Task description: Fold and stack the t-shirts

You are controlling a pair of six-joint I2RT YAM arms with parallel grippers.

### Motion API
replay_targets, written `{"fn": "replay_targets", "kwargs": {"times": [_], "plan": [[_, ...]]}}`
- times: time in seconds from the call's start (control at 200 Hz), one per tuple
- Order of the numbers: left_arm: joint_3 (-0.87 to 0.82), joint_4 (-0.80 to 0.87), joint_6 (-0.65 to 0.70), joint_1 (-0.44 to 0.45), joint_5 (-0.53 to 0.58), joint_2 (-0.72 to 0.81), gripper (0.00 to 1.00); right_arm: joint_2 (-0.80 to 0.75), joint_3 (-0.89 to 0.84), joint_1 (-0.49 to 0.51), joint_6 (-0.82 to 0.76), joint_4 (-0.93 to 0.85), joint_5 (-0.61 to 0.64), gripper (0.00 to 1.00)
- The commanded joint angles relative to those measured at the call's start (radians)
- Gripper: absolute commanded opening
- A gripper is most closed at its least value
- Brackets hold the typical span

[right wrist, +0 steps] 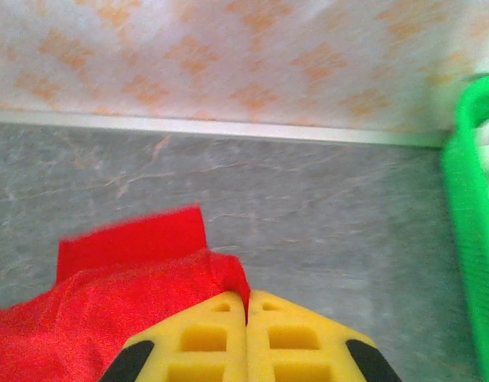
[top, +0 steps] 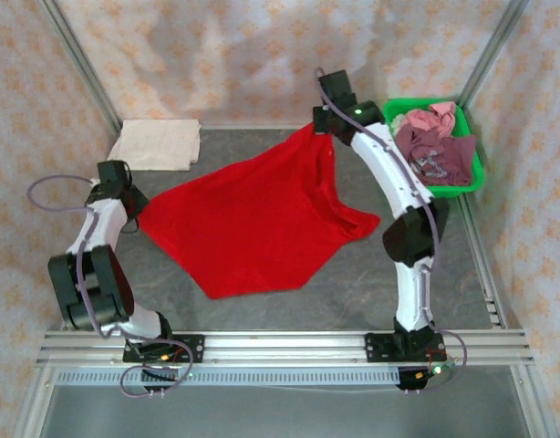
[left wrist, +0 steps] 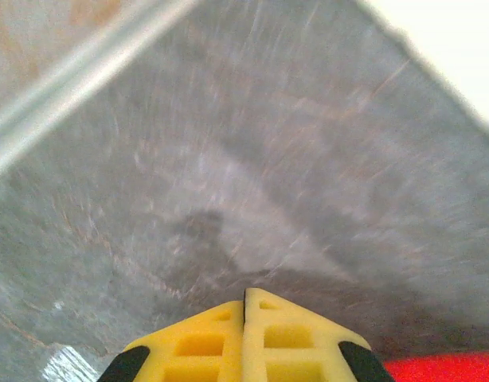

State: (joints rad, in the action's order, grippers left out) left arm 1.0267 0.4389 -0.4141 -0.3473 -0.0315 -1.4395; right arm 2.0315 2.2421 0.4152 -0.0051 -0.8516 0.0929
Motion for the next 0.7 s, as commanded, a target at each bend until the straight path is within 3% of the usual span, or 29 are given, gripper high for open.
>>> {"fn": "replay_targets", "kwargs": {"times": [0.0, 0.42, 0.611, 0.696], "plan": [[0.072, 0.057, 0.041, 0.003, 0.060, 0.091, 0.00, -0.142, -0.053, -0.017, -0.029, 0.004, 0.076, 0.00], [0.441, 0.246, 0.072, 0.071, -0.123, 0.255, 0.00, -0.629, -0.371, -0.008, 0.007, 0.084, -0.035, 0.00], [0.589, 0.314, 0.089, 0.076, -0.146, 0.393, 0.00, -0.843, -0.439, 0.004, 0.031, 0.079, -0.007, 0.00], [0.660, 0.346, 0.112, 0.077, -0.146, 0.455, 0.00, -0.955, -0.487, 0.008, 0.044, 0.106, -0.052, 0.00]]}}
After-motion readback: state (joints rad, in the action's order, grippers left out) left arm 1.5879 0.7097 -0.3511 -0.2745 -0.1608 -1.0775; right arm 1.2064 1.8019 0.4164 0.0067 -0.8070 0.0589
